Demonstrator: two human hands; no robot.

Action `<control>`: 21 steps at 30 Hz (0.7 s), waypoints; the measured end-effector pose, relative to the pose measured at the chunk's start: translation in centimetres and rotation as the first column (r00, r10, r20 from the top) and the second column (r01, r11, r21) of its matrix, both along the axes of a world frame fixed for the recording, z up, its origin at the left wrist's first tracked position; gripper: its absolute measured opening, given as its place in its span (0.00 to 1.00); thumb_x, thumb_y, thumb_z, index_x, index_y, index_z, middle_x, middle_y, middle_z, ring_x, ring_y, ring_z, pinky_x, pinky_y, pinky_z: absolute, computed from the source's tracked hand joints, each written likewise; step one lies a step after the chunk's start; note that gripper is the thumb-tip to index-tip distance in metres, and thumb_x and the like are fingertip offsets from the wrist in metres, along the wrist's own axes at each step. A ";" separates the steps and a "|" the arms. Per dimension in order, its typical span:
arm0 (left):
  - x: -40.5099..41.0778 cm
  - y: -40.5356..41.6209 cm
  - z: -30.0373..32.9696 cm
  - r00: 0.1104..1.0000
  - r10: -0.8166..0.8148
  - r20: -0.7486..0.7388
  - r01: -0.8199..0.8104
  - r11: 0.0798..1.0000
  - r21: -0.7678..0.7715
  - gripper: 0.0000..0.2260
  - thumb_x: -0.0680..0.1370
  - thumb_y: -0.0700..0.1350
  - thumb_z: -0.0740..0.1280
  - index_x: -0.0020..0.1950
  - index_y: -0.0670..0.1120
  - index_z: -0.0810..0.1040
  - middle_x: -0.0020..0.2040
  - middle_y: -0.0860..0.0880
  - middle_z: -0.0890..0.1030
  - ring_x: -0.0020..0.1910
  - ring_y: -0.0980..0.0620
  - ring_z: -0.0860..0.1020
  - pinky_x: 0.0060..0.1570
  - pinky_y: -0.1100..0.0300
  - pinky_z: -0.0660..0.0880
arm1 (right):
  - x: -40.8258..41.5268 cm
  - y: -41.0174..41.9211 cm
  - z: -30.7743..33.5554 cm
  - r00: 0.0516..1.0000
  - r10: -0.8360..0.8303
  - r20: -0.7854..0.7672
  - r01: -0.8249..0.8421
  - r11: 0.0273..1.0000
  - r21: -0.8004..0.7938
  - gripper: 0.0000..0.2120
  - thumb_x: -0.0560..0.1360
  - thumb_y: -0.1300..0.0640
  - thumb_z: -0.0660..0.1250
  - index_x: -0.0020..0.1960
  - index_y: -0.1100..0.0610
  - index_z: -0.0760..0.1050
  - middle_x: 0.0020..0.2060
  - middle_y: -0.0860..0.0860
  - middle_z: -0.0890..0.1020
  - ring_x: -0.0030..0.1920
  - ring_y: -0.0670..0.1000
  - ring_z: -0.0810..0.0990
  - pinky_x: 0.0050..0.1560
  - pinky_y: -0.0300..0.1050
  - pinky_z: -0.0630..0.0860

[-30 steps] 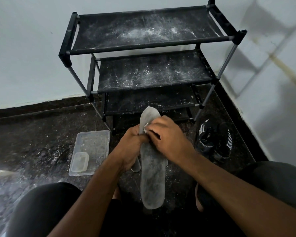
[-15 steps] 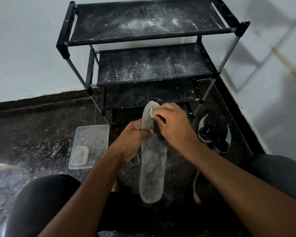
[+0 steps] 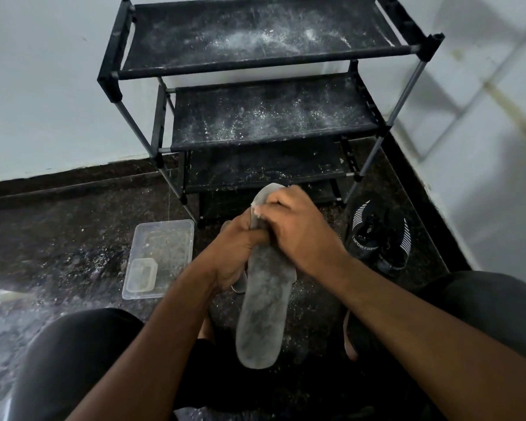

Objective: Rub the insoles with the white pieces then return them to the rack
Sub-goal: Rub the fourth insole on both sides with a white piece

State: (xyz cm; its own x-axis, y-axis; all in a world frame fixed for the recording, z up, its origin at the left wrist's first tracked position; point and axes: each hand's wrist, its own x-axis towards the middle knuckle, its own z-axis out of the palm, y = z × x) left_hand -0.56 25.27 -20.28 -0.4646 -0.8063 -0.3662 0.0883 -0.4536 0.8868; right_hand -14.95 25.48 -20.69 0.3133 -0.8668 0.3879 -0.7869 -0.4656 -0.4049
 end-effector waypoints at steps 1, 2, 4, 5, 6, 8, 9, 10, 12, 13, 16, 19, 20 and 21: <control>0.0 0.0 0.1 1.000 -0.016 0.008 0.016 1.000 -0.005 0.18 0.78 0.25 0.58 0.61 0.41 0.78 0.50 0.40 0.83 0.50 0.45 0.83 0.50 0.52 0.82 | -0.4 -0.5 0.1 0.999 -0.052 -0.009 0.052 0.999 -0.008 0.09 0.74 0.63 0.71 0.54 0.61 0.81 0.48 0.53 0.78 0.52 0.51 0.73 0.50 0.41 0.75; 0.0 0.0 0.3 0.999 -0.025 0.024 0.025 1.000 -0.010 0.19 0.78 0.25 0.58 0.61 0.41 0.78 0.50 0.41 0.83 0.50 0.45 0.83 0.49 0.53 0.82 | -0.8 -0.9 0.2 0.994 -0.107 0.006 0.107 0.994 -0.003 0.09 0.74 0.64 0.71 0.53 0.60 0.82 0.47 0.52 0.77 0.51 0.50 0.72 0.49 0.41 0.75; 0.0 0.0 0.4 0.999 -0.025 0.048 0.026 1.000 -0.014 0.18 0.78 0.25 0.58 0.61 0.41 0.78 0.51 0.41 0.83 0.50 0.45 0.83 0.48 0.53 0.81 | -1.1 -1.1 0.4 0.987 -0.152 0.058 0.151 0.988 0.018 0.08 0.74 0.65 0.70 0.52 0.60 0.82 0.46 0.52 0.77 0.50 0.50 0.72 0.48 0.41 0.74; 0.0 0.0 0.4 0.999 -0.015 0.048 0.015 1.000 -0.009 0.18 0.78 0.25 0.58 0.61 0.39 0.78 0.51 0.39 0.83 0.50 0.44 0.83 0.49 0.52 0.81 | -0.8 -0.8 0.4 0.990 -0.126 0.063 0.126 0.992 0.018 0.08 0.74 0.65 0.70 0.52 0.61 0.82 0.46 0.53 0.77 0.50 0.50 0.71 0.49 0.40 0.73; 0.0 0.0 0.4 0.999 0.006 0.043 -0.006 1.000 -0.004 0.17 0.78 0.26 0.58 0.61 0.38 0.78 0.52 0.38 0.83 0.50 0.44 0.83 0.51 0.50 0.81 | -0.4 -0.5 0.3 0.995 -0.080 0.055 0.079 0.997 0.019 0.08 0.74 0.65 0.70 0.53 0.61 0.82 0.47 0.53 0.78 0.50 0.50 0.71 0.50 0.39 0.72; 0.1 0.0 0.1 0.998 0.046 0.044 -0.046 0.999 -0.002 0.15 0.79 0.27 0.58 0.58 0.36 0.79 0.51 0.36 0.82 0.51 0.42 0.81 0.54 0.47 0.79 | 0.3 0.3 0.1 1.000 -0.002 0.025 0.001 1.000 0.021 0.06 0.75 0.63 0.70 0.51 0.62 0.82 0.46 0.53 0.78 0.50 0.50 0.71 0.50 0.37 0.70; 0.2 -0.1 0.0 0.997 0.050 0.052 -0.050 0.999 0.001 0.15 0.79 0.27 0.58 0.57 0.37 0.80 0.51 0.36 0.82 0.51 0.41 0.81 0.55 0.46 0.78 | 0.3 0.2 0.0 1.000 -0.002 0.008 0.002 1.000 0.023 0.06 0.75 0.62 0.70 0.51 0.62 0.82 0.46 0.53 0.78 0.50 0.50 0.71 0.49 0.36 0.69; 0.3 -0.1 0.0 0.997 0.043 0.060 -0.044 0.999 0.006 0.15 0.79 0.27 0.58 0.57 0.38 0.80 0.51 0.36 0.82 0.51 0.40 0.81 0.56 0.44 0.78 | 0.1 0.0 0.0 1.000 -0.031 -0.004 0.031 0.999 0.023 0.06 0.75 0.62 0.70 0.51 0.61 0.82 0.46 0.52 0.77 0.50 0.49 0.71 0.49 0.36 0.70; 0.2 -0.3 0.0 0.997 0.020 0.075 -0.021 1.000 0.016 0.16 0.78 0.27 0.59 0.58 0.40 0.81 0.53 0.36 0.83 0.52 0.39 0.82 0.57 0.43 0.78 | -0.5 -0.8 0.2 0.992 -0.124 0.011 0.123 0.992 0.030 0.07 0.77 0.62 0.68 0.53 0.60 0.81 0.46 0.51 0.76 0.50 0.49 0.70 0.48 0.37 0.71; 0.1 -0.3 0.1 0.997 0.007 0.083 -0.009 1.000 0.016 0.16 0.78 0.27 0.59 0.58 0.40 0.81 0.52 0.37 0.83 0.52 0.40 0.82 0.56 0.44 0.80 | -0.9 -1.0 0.4 0.985 -0.169 0.034 0.168 0.985 0.035 0.07 0.77 0.63 0.67 0.54 0.60 0.81 0.46 0.51 0.75 0.50 0.49 0.70 0.49 0.38 0.72; -0.2 -0.1 0.3 0.996 0.004 0.091 -0.005 1.000 0.010 0.16 0.79 0.27 0.59 0.60 0.40 0.79 0.51 0.39 0.84 0.51 0.43 0.83 0.53 0.49 0.81 | -1.0 -0.9 0.6 0.982 -0.180 0.063 0.177 0.983 0.049 0.08 0.76 0.65 0.67 0.54 0.62 0.81 0.47 0.53 0.76 0.50 0.49 0.71 0.49 0.37 0.69; -0.1 -0.2 -0.1 0.994 0.044 0.097 -0.044 0.999 -0.008 0.14 0.81 0.30 0.60 0.63 0.39 0.78 0.58 0.34 0.82 0.57 0.37 0.81 0.60 0.42 0.79 | -0.1 0.0 0.2 0.999 -0.050 0.017 0.048 0.997 0.067 0.07 0.75 0.65 0.68 0.53 0.62 0.80 0.48 0.54 0.76 0.51 0.50 0.71 0.49 0.39 0.72; 0.0 -0.2 -0.2 0.992 0.048 0.113 -0.046 0.999 -0.013 0.13 0.82 0.31 0.60 0.64 0.39 0.78 0.59 0.33 0.81 0.60 0.35 0.81 0.62 0.40 0.77 | -0.1 -0.1 0.1 0.999 -0.046 0.006 0.045 0.997 0.059 0.08 0.75 0.65 0.69 0.54 0.62 0.80 0.49 0.53 0.76 0.52 0.50 0.71 0.49 0.39 0.73; 0.0 -0.1 -0.2 0.990 0.046 0.130 -0.045 0.999 -0.014 0.12 0.83 0.33 0.61 0.63 0.40 0.79 0.59 0.34 0.82 0.62 0.34 0.80 0.63 0.39 0.77 | -0.3 -0.3 0.2 0.997 -0.071 0.009 0.070 0.996 0.048 0.08 0.75 0.64 0.69 0.54 0.62 0.80 0.49 0.53 0.76 0.52 0.50 0.71 0.49 0.39 0.73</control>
